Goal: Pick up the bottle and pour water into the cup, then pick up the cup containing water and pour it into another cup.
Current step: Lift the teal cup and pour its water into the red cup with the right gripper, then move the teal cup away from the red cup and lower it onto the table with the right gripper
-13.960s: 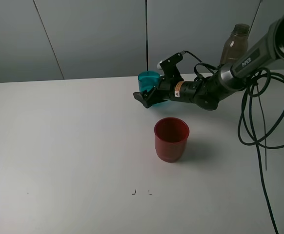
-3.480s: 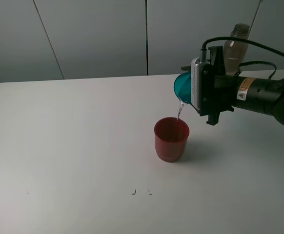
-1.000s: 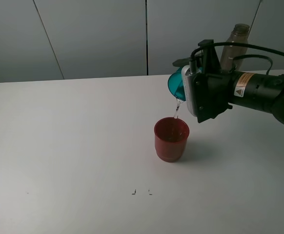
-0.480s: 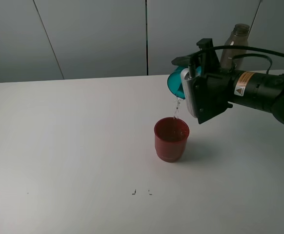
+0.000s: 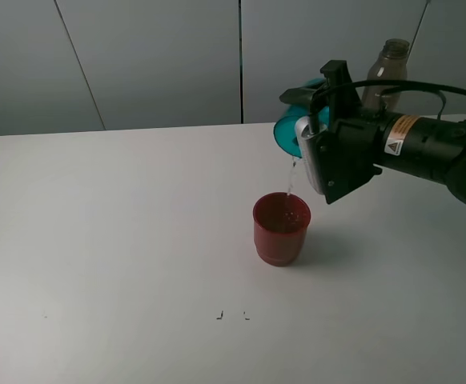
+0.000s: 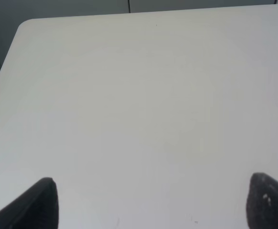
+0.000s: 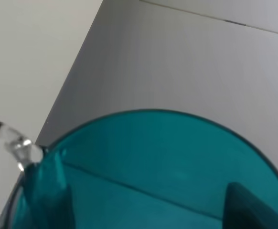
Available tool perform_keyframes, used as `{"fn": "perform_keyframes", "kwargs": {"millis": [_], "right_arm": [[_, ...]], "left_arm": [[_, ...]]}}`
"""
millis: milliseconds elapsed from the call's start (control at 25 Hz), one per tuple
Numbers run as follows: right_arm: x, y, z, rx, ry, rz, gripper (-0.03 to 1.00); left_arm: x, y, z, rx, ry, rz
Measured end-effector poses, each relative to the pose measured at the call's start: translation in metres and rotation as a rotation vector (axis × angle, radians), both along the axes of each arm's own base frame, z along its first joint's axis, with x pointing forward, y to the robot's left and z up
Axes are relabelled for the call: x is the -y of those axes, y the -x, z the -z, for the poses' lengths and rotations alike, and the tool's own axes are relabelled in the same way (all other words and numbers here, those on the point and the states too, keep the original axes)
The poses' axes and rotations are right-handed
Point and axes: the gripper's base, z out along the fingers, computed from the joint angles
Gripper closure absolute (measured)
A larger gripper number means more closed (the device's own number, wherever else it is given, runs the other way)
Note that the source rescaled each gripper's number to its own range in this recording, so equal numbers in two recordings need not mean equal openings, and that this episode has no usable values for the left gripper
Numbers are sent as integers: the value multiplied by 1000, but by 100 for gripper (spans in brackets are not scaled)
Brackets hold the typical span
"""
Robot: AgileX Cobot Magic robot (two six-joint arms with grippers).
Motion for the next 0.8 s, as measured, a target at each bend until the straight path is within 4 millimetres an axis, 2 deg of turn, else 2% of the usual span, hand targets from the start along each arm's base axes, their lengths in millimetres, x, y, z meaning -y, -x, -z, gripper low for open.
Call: {"fn": "perform_keyframes", "kwargs": {"millis": [680, 800], "right_arm": [[0, -1, -2, 35, 6, -2, 92], [0, -1, -2, -13, -45, 17, 92]], "left_arm": [[0, 0, 0, 0, 0, 0], [0, 0, 0, 0, -6, 3]]}}
